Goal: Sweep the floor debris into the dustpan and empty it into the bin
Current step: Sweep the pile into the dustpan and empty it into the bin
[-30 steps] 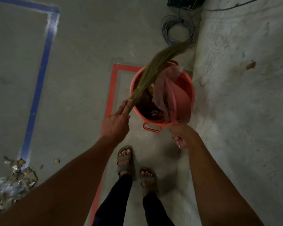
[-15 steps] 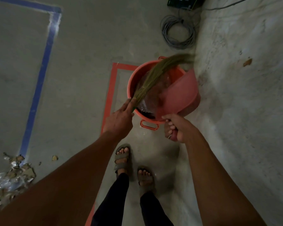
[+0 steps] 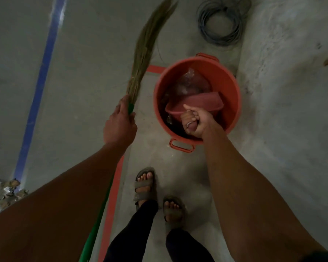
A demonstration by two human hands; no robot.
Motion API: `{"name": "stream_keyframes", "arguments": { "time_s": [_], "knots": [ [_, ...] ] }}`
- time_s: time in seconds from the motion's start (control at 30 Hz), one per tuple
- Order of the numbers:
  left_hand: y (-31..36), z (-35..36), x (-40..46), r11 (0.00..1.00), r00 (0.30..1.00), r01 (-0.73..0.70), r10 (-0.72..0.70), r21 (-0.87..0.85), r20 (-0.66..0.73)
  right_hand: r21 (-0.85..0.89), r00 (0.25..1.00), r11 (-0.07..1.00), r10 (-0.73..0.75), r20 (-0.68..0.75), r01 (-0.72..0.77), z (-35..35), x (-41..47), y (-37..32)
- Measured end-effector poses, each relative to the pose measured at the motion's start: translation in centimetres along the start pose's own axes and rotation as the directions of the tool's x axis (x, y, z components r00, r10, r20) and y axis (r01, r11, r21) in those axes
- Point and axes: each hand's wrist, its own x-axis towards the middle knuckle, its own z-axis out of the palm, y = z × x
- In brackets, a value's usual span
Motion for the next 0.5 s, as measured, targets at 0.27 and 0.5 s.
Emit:
{"name": "stream_keyframes", "arguments": {
  "time_s": [0.27,0.5],
  "knots": [
    [-4.3,2.8,0.5,0.998,0.987,0.049,-0.053,0.027,0.153,0.140,0.978,0.980,-0.114,-0.177,0.139,-2.0,3.0,0.0],
    [-3.5,2.7,0.8,0.978,0.953,0.190,-0.204,0.083,0.222,0.099,0.992,0.989,-0.107,-0.065,0.113,-0.7,-1.7,2.3]
  ]
}}
